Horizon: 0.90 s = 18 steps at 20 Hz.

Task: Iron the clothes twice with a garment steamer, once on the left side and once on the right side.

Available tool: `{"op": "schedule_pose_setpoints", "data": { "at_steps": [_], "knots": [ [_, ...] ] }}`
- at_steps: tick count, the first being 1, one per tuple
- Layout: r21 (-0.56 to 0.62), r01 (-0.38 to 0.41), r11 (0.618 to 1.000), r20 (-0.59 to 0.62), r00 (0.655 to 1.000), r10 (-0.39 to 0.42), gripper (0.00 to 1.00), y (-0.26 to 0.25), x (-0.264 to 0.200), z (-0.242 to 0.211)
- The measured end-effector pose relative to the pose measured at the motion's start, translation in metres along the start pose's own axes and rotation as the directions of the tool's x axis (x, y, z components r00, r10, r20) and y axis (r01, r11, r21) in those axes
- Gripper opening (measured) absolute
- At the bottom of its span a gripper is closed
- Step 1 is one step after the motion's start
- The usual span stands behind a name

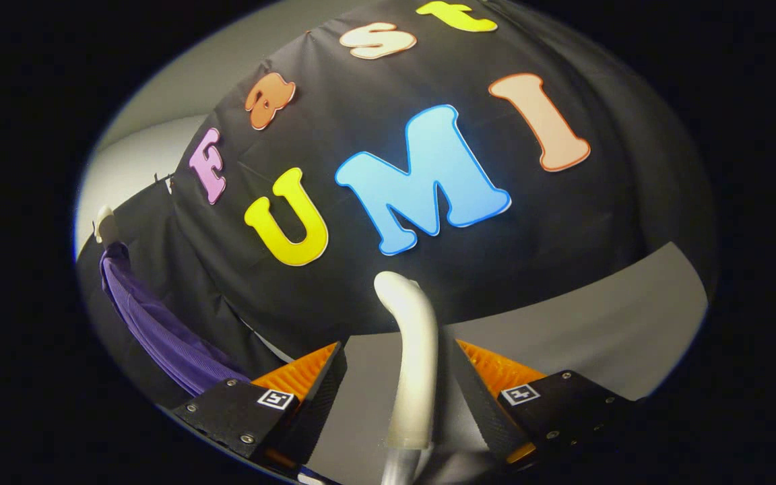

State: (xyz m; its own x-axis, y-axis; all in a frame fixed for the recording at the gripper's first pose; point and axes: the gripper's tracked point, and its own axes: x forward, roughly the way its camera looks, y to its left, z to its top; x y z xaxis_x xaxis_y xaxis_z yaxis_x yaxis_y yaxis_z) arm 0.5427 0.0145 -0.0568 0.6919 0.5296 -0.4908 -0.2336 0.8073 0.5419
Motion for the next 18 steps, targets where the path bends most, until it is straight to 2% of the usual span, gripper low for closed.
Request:
{"op": "schedule_pose_setpoints", "data": {
  "at_steps": [5,9,11,13,15,16,18],
  "knots": [
    [0.216,-0.061,0.975,-0.074,0.994,0.079,0.93,-0.012,0.016,-0.016],
    [0.298,-0.102,0.949,-0.123,0.982,0.144,0.93,-0.011,0.028,-0.029],
    [0.339,-0.125,0.933,-0.129,0.976,0.177,0.89,-0.01,0.032,-0.032],
    [0.358,-0.125,0.925,-0.131,0.974,0.182,0.8,-0.011,0.036,-0.033],
    [0.365,-0.112,0.924,-0.13,0.977,0.17,0.67,-0.018,0.038,-0.036],
    [0.393,-0.124,0.911,-0.128,0.974,0.187,0.54,-0.019,0.037,-0.034],
    [0.433,-0.132,0.892,-0.122,0.972,0.203,0.45,-0.019,0.038,-0.034]
  ]
}}
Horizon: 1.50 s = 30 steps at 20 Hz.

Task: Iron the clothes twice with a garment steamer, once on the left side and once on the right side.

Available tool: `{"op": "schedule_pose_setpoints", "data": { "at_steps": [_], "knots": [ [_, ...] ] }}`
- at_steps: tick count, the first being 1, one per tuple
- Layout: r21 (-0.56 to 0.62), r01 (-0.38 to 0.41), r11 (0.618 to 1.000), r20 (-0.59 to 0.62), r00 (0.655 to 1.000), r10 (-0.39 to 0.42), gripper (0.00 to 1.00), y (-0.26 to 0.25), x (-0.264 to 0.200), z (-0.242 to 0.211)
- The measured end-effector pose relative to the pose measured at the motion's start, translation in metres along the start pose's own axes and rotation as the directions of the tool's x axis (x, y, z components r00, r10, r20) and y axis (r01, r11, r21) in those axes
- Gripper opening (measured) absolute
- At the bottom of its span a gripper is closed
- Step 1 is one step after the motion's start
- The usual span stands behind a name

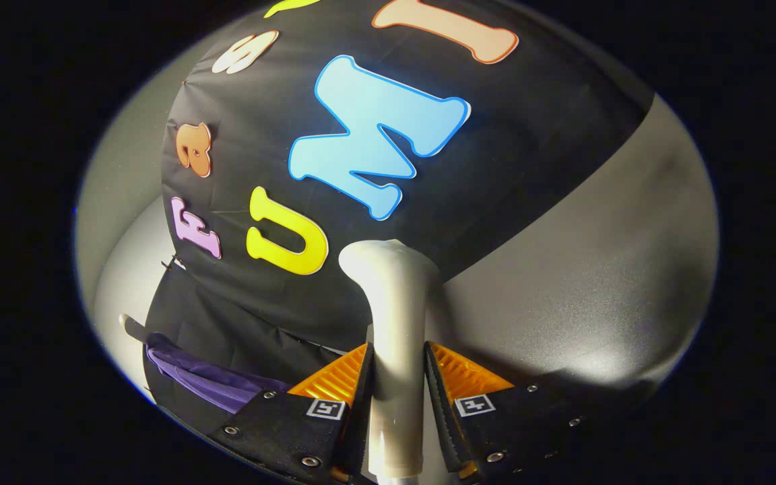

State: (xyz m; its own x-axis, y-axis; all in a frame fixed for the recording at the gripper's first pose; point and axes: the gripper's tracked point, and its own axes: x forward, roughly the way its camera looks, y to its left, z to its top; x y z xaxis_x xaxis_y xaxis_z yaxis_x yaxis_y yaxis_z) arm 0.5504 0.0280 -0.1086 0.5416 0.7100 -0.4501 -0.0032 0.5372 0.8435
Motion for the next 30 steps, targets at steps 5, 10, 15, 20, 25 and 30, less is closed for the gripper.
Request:
{"op": "schedule_pose_setpoints", "data": {
  "at_steps": [5,10,15,20,25,30],
  "knots": [
    [0.049,-0.065,0.997,-0.006,0.998,0.065,0.37,0.006,-0.003,-0.008],
    [-0.136,-0.009,0.991,0.106,0.994,0.023,0.3,0.026,-0.025,-0.008],
    [-0.288,0.041,0.957,0.212,0.977,0.022,0.26,0.043,-0.052,-0.027],
    [-0.425,0.176,0.888,0.358,0.933,-0.014,0.26,0.055,-0.081,-0.046],
    [-0.487,0.261,0.833,0.498,0.867,0.02,0.26,0.097,-0.126,-0.071],
    [-0.595,0.393,0.701,0.611,0.788,0.077,0.26,0.157,-0.16,-0.116]
  ]
}}
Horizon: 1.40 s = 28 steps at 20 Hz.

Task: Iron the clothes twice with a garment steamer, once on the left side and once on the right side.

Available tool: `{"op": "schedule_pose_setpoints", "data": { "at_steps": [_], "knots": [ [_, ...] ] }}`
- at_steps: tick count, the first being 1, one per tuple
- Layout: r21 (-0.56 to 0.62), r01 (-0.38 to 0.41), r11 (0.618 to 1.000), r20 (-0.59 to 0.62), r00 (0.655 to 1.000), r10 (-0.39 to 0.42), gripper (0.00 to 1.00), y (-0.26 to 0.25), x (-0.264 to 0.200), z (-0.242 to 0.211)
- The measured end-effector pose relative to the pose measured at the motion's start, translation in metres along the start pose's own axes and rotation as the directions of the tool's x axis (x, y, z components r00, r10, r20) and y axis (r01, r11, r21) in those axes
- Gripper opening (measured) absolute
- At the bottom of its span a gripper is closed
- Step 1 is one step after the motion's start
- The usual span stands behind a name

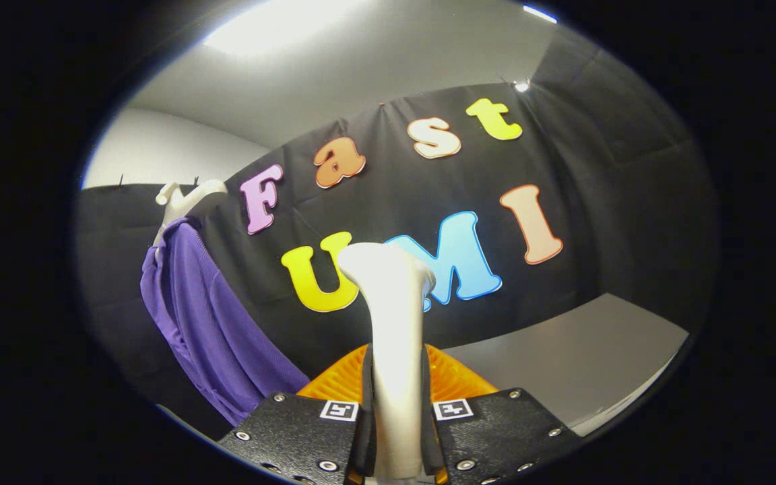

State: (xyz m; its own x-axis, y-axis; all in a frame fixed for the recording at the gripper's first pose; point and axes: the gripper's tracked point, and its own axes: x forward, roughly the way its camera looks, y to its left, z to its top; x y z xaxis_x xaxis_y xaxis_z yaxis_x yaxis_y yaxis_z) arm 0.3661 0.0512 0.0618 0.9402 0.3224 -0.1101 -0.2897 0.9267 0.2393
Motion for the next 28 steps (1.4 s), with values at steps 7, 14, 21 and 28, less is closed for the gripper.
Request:
{"op": "schedule_pose_setpoints", "data": {
  "at_steps": [7,14,21,28],
  "knots": [
    [-0.22,0.091,0.971,0.164,0.985,-0.055,0.26,0.076,-0.041,0.031],
    [-0.318,0.075,0.945,0.24,0.971,0.004,0.26,0.16,-0.068,0.038],
    [-0.363,0.028,0.931,0.261,0.963,0.073,0.26,0.233,-0.077,0.047],
    [-0.421,0.022,0.907,0.244,0.966,0.09,0.27,0.282,-0.043,0.035]
  ]
}}
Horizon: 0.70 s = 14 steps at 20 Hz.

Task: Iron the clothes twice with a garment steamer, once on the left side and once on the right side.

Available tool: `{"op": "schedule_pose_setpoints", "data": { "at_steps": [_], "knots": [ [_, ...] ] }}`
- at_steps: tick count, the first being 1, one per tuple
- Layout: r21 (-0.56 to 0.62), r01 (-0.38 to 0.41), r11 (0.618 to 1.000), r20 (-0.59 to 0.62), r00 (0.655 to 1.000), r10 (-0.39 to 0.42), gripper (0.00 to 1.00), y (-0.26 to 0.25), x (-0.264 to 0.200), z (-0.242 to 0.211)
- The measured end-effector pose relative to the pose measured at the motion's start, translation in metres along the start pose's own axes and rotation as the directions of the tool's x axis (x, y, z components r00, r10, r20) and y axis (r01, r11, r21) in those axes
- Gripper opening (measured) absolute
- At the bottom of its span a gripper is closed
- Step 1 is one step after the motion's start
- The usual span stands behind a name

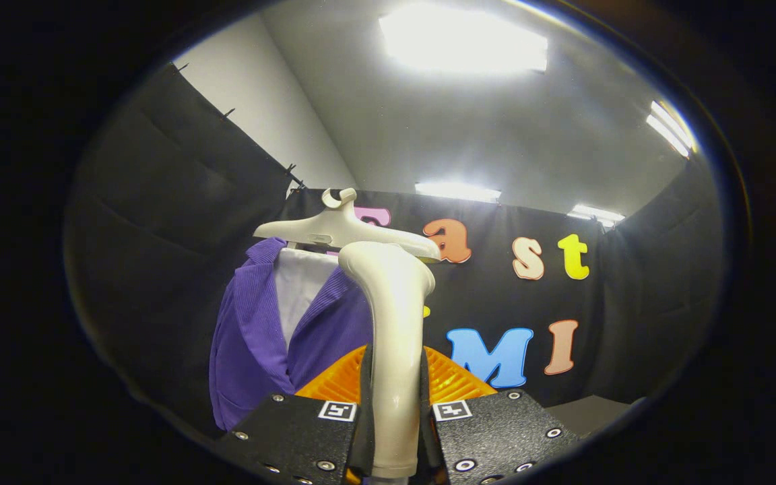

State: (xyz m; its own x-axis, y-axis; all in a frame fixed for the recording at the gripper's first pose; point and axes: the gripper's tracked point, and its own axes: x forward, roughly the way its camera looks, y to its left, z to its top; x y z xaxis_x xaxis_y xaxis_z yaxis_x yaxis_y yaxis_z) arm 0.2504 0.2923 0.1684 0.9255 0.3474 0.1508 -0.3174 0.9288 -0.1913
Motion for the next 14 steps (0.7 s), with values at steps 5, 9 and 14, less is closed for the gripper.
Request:
{"op": "schedule_pose_setpoints", "data": {
  "at_steps": [5,9,14],
  "knots": [
    [-0.027,-0.004,1.0,-0.061,0.998,0.003,0.28,0.025,0.008,-0.033],
    [-0.022,-0.01,1.0,-0.105,0.994,0.007,0.28,0.036,0.004,-0.057],
    [-0.015,-0.005,1.0,-0.144,0.99,0.003,0.28,0.048,-0.017,-0.082]
  ]
}}
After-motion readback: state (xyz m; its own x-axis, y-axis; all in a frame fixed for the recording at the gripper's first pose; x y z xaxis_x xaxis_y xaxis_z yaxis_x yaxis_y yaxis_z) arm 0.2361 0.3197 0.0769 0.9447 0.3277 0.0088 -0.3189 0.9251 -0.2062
